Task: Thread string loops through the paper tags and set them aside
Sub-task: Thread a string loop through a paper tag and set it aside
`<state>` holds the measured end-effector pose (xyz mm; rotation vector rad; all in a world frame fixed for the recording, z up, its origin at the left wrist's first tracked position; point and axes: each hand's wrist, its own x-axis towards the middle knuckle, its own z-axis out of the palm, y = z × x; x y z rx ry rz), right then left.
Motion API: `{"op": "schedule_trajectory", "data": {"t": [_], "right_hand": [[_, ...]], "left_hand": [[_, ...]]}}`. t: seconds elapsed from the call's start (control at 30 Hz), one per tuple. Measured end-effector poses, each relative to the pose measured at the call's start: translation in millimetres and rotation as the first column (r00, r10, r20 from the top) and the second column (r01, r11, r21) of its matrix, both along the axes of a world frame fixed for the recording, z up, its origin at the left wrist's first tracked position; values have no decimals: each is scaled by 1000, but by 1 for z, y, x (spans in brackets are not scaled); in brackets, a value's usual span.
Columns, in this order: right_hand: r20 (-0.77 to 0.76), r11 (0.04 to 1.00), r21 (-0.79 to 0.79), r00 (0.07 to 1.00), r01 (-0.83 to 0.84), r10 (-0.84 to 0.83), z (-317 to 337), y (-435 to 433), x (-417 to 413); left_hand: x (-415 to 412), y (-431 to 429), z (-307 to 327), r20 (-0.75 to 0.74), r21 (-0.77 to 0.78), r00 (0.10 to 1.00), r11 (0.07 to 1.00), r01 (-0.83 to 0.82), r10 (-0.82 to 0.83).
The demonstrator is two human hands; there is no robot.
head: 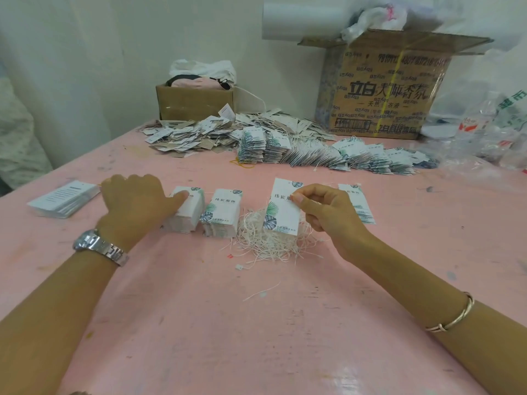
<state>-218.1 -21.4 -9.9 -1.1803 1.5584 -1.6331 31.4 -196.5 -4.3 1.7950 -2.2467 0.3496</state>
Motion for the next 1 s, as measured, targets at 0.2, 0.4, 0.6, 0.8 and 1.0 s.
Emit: {"op": "schedule_trajectory", "data": {"t": [0.2,0.4,0.6,0.8,1.0], "right_hand": [[14,1000,27,1000,6,-6,1,1,1],[-4,999,39,1000,0,0,0,1,2],[-6,999,44,1000,-6,6,-1,1,1],[-78,1000,3,997,7,-7,-1,2,3],[-183,998,-46,982,-51,42,-2,3,7]], "left_hand": [[7,-9,5,-80,86,997,996,4,3],[8,-3,12,-168,103,986,995,-4,22],[1,6,20,-456,-26,887,997,71,-75],[-20,27,23,-863,-58,430,896,440,-267],[-58,64,2,-969,92,225,703,705,-99]]}}
